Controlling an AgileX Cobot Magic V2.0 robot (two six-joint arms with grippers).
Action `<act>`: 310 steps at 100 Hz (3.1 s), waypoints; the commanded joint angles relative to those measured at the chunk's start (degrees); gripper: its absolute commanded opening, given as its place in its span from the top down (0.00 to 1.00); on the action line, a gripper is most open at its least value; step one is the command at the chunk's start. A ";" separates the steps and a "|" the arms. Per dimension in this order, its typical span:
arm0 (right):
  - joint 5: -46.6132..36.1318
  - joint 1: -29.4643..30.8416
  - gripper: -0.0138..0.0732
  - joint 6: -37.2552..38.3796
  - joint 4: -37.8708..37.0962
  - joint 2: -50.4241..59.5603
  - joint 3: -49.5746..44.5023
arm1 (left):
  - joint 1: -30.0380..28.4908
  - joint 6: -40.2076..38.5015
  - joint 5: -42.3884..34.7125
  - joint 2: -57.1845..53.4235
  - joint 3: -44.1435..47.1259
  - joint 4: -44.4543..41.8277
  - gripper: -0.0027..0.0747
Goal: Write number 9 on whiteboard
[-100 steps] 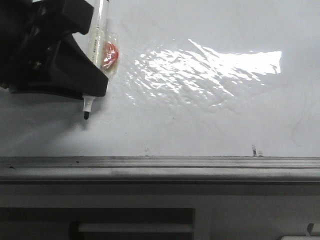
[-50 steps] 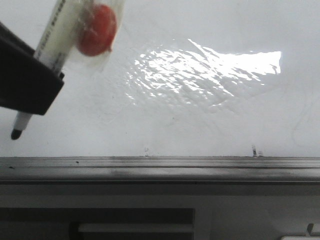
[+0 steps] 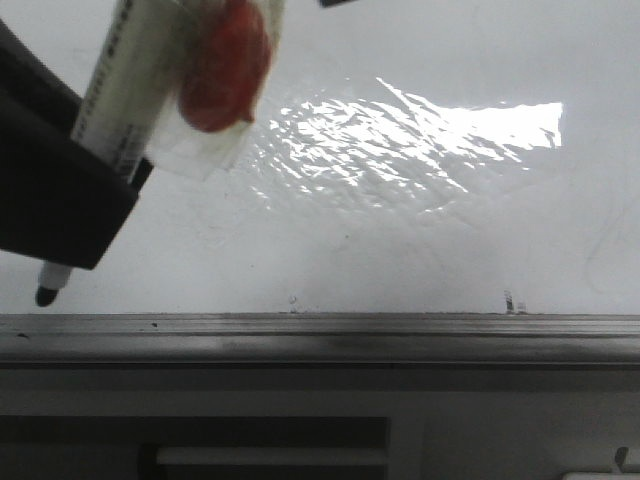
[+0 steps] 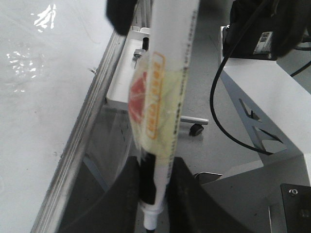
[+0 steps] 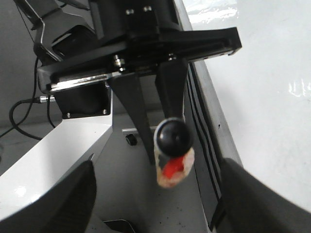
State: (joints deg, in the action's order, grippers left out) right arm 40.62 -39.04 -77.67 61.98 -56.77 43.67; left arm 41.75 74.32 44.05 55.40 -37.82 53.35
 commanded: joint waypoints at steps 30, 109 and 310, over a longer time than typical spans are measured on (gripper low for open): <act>-7.64 -7.82 0.38 -2.07 5.47 -8.03 5.26 | 0.00 3.07 0.17 -0.32 -1.55 3.24 0.99; 6.88 0.30 0.91 26.41 -24.20 -6.39 7.98 | -0.11 -15.36 -2.05 -16.40 -1.55 -7.94 0.36; -52.66 4.78 0.89 38.57 -42.50 -2.30 -7.36 | -0.11 -41.18 -22.23 -31.73 6.50 -21.82 0.99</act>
State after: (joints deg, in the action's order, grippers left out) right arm -8.69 -34.80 -38.52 18.94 -57.56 34.70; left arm 41.75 33.51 25.57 23.17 -29.99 30.02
